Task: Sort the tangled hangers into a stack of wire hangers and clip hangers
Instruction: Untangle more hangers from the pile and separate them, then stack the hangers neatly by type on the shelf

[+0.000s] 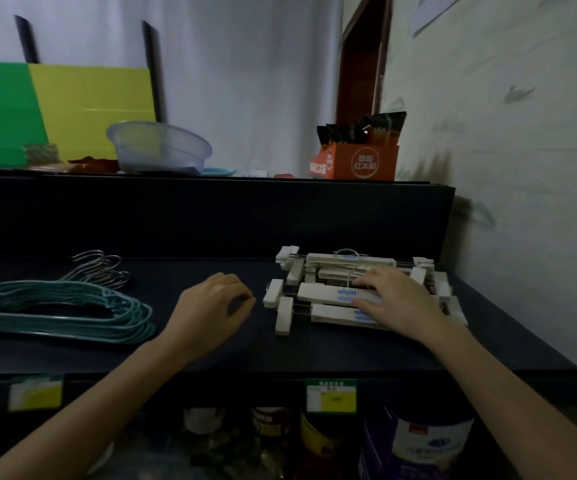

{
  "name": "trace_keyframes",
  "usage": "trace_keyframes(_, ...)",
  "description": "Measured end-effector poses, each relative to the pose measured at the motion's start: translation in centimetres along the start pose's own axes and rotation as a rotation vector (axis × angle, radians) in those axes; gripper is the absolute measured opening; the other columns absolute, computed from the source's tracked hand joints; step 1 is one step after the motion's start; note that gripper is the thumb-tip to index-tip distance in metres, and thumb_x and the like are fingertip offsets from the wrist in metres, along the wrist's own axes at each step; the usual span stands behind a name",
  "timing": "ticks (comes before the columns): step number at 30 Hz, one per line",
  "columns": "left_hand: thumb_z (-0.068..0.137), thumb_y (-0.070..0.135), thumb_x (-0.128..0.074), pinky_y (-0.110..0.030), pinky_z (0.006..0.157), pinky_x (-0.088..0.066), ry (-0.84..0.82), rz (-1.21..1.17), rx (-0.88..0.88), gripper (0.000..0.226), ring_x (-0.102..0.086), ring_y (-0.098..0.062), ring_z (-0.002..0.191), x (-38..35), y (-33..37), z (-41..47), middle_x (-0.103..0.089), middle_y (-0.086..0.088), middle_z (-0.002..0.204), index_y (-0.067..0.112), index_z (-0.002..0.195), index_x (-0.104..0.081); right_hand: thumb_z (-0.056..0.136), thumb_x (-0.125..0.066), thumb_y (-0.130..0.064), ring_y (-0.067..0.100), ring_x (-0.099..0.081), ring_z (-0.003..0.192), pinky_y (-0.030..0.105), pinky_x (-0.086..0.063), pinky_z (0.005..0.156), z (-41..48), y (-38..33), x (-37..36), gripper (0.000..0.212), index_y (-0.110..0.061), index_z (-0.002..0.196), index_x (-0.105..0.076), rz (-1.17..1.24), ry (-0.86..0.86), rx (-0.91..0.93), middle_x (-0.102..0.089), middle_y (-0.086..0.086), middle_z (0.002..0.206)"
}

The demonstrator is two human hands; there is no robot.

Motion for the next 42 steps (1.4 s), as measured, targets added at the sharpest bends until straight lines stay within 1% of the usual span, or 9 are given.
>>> trace_keyframes(3, 0.089, 0.030, -0.055, -0.020, 0.061, -0.035, -0.002, 0.045, 0.045, 0.018, -0.058, -0.015, 0.091, 1.3, -1.8, -0.9, -0.066, 0.006, 0.095, 0.019, 0.095, -0.068, 0.090, -0.051, -0.040, 0.015, -0.046, 0.120, 0.030, -0.039, 0.095, 0.4, -1.9, 1.0, 0.039, -0.023, 0.126, -0.053, 0.010, 0.062, 0.032, -0.053, -0.003, 0.128)
trace_keyframes(8, 0.088, 0.028, -0.057, -0.025, 0.065, -0.041, 0.022, 0.114, 0.114, 0.017, -0.060, -0.018, 0.088, 5.0, -5.7, -3.8, -0.068, 0.002, 0.092, 0.016, 0.093, -0.069, 0.090, -0.054, -0.036, 0.015, -0.056, 0.104, 0.029, -0.046, 0.081, 1.5, -9.3, 1.4, 0.029, -0.023, 0.114, -0.060, 0.128, 0.123, 0.192, -0.061, -0.004, 0.113)
trace_keyframes(10, 0.088, 0.031, -0.054, -0.027, 0.064, -0.042, 0.031, 0.151, 0.161, 0.021, -0.061, -0.019, 0.087, 7.1, -7.9, -5.8, -0.067, 0.002, 0.088, 0.017, 0.090, -0.069, 0.089, -0.055, -0.035, 0.014, -0.057, 0.102, 0.033, -0.049, 0.082, 2.1, -13.3, 1.0, 0.027, -0.023, 0.113, -0.061, 0.190, 0.112, 0.265, -0.062, -0.005, 0.111)
trace_keyframes(15, 0.090, 0.029, -0.055, -0.022, 0.065, -0.041, 0.062, 0.225, 0.319, 0.018, -0.059, -0.015, 0.088, 13.3, -14.5, -12.2, -0.067, 0.004, 0.088, 0.018, 0.090, -0.069, 0.090, -0.052, -0.039, 0.011, -0.056, 0.104, 0.033, -0.048, 0.087, 3.4, -24.8, -1.0, 0.026, -0.027, 0.112, -0.059, 0.280, 0.062, 0.423, -0.060, -0.009, 0.111)
trace_keyframes(22, 0.090, 0.033, -0.052, -0.022, 0.064, -0.037, 0.030, 0.351, 0.458, 0.019, -0.056, -0.014, 0.090, 21.8, -24.6, -22.3, -0.064, 0.005, 0.087, 0.020, 0.089, -0.066, 0.091, -0.052, -0.039, 0.012, -0.056, 0.104, 0.029, -0.048, 0.087, 4.9, -40.5, -4.2, 0.028, -0.025, 0.115, -0.058, 0.367, -0.012, 0.528, -0.061, -0.007, 0.114)
trace_keyframes(29, 0.089, 0.034, -0.053, -0.023, 0.067, -0.039, 0.024, 0.405, 0.522, 0.020, -0.057, -0.014, 0.097, 27.3, -32.3, -30.6, -0.066, 0.006, 0.092, 0.021, 0.093, -0.068, 0.090, -0.055, -0.038, 0.014, -0.058, 0.098, 0.029, -0.049, 0.082, 6.5, -53.6, -8.2, 0.026, -0.025, 0.111, -0.060, 0.434, -0.097, 0.593, -0.062, -0.006, 0.110)
trace_keyframes(34, 0.089, 0.035, -0.053, -0.013, 0.057, -0.029, 0.017, 0.418, 0.565, 0.021, -0.057, -0.013, 0.091, 29.9, -36.8, -34.0, -0.064, 0.008, 0.086, 0.022, 0.092, -0.069, 0.089, -0.056, -0.039, 0.013, -0.059, 0.094, 0.028, -0.048, 0.077, 8.8, -60.7, -10.0, 0.025, -0.025, 0.109, -0.061, 0.407, -0.126, 0.611, -0.058, -0.010, 0.096)
trace_keyframes(39, 0.089, 0.031, -0.055, -0.028, 0.066, -0.041, 0.066, 0.402, 0.622, 0.020, -0.057, -0.016, 0.095, 31.6, -41.7, -35.5, -0.067, 0.004, 0.091, 0.019, 0.091, -0.070, 0.089, -0.055, -0.038, 0.015, -0.060, 0.098, 0.028, -0.046, 0.076, 12.8, -65.2, -11.9, 0.026, -0.027, 0.110, -0.062, 0.357, -0.129, 0.545, -0.065, -0.006, 0.107)
trace_keyframes(42, 0.088, 0.030, -0.056, -0.029, 0.066, -0.043, 0.100, 0.387, 0.624, 0.019, -0.059, -0.017, 0.091, 32.0, -45.3, -35.6, -0.068, 0.004, 0.090, 0.018, 0.088, -0.070, 0.089, -0.054, -0.036, 0.017, -0.061, 0.099, 0.033, -0.050, 0.080, 15.6, -67.5, -13.0, 0.026, -0.025, 0.111, -0.062, 0.354, -0.125, 0.495, -0.066, -0.004, 0.109)
Point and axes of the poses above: each hand's wrist, its own z-axis towards the middle knuckle, its own x-axis out of the back of the hand, y = z × x, the point moved 6 cm from there along z, towards the middle knuckle
